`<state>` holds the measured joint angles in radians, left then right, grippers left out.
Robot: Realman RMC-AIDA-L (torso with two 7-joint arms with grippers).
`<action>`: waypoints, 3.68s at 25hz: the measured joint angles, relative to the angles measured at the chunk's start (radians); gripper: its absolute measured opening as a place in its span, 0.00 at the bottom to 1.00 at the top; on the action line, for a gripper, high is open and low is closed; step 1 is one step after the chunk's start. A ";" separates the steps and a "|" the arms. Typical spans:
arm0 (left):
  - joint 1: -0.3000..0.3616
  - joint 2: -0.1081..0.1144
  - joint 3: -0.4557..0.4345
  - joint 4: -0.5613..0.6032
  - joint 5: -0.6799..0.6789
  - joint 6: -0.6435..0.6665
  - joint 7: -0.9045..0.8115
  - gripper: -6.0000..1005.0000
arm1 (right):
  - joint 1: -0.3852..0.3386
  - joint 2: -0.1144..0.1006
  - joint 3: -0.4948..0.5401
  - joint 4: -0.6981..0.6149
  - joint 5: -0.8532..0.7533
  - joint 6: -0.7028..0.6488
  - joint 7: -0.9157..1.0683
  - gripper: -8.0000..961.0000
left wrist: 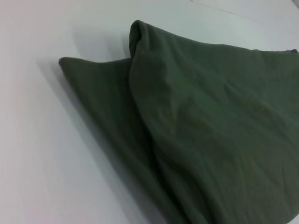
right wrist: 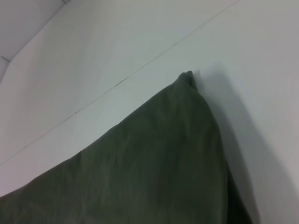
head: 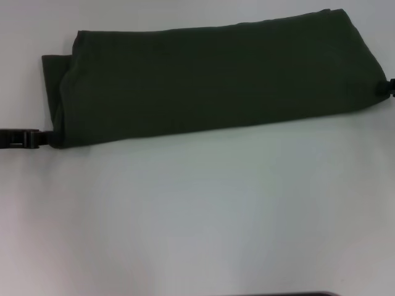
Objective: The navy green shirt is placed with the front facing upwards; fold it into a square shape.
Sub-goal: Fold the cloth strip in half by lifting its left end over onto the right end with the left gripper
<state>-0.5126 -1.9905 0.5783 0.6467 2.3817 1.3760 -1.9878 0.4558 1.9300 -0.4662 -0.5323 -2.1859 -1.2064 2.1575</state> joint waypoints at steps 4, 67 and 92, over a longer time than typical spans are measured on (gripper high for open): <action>-0.003 0.006 0.000 0.000 0.001 0.004 0.000 0.07 | -0.014 0.007 0.002 0.000 0.000 -0.010 -0.018 0.02; 0.137 0.046 -0.026 0.077 0.076 0.321 0.055 0.07 | -0.326 0.037 0.233 -0.003 -0.006 -0.371 -0.338 0.06; 0.096 0.057 -0.282 0.145 0.036 0.338 0.066 0.68 | -0.284 0.007 0.444 -0.054 0.028 -0.573 -0.343 0.60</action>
<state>-0.4162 -1.9334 0.2962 0.7918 2.4181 1.7139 -1.9216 0.1723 1.9374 -0.0225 -0.5868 -2.1580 -1.7789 1.8150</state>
